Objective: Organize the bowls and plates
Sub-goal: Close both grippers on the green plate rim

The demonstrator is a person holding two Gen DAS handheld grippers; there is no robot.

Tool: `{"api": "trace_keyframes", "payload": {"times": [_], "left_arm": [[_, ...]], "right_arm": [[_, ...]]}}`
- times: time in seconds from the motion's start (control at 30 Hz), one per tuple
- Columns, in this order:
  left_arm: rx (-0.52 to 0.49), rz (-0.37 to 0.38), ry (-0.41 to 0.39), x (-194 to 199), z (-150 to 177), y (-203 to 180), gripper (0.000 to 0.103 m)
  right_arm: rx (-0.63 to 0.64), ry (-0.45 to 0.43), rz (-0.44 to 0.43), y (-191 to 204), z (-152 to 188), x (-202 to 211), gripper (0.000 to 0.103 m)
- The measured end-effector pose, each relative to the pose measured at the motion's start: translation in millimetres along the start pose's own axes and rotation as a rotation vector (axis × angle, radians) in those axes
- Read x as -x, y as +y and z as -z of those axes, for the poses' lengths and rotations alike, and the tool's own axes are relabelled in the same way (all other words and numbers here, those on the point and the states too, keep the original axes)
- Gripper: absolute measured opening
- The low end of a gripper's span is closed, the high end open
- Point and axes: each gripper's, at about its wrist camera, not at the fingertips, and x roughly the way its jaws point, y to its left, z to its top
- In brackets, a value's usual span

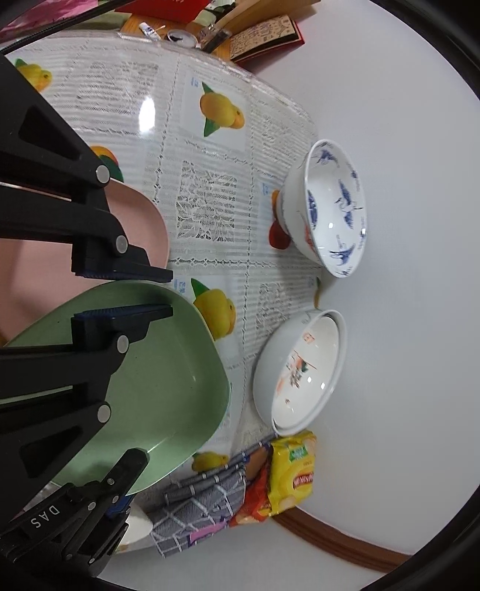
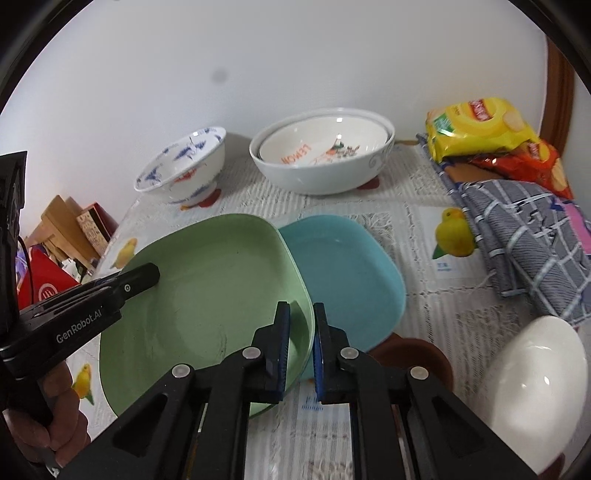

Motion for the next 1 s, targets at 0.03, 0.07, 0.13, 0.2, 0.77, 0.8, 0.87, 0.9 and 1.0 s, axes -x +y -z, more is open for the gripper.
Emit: {"api": "trace_keyframes", "payload": {"times": [0.03, 0.07, 0.13, 0.2, 0.77, 0.8, 0.87, 0.9, 1.0], "left_arm": [[0.001, 0.001, -0.004, 7, 1, -1, 0.012], [0.001, 0.003, -0.008, 14, 2, -2, 0.012], [0.0, 0.011, -0.021, 33, 6, -3, 0.011], [0.003, 0.02, -0.044, 54, 10, -4, 0.011], [0.035, 0.049, -0.12, 174, 66, 2, 0.01], [0.033, 0.05, -0.124, 177, 68, 2, 0.01], [0.033, 0.054, -0.126, 182, 72, 2, 0.01], [0.032, 0.056, -0.127, 183, 72, 1, 0.01], [0.028, 0.057, -0.126, 184, 74, 0, 0.01]], "right_arm": [[-0.003, -0.006, 0.0, 1, 1, 8, 0.011], [-0.005, -0.013, -0.001, 3, 3, 18, 0.011], [-0.015, -0.023, -0.004, 6, 6, 33, 0.01], [-0.023, -0.041, -0.009, 10, 10, 54, 0.01], [-0.016, -0.132, -0.022, 43, 67, 175, 0.009], [-0.016, -0.134, -0.021, 44, 70, 178, 0.009], [-0.012, -0.14, -0.016, 46, 74, 183, 0.009], [-0.013, -0.142, -0.016, 46, 75, 184, 0.009], [-0.02, -0.145, -0.018, 44, 77, 187, 0.009]]}}
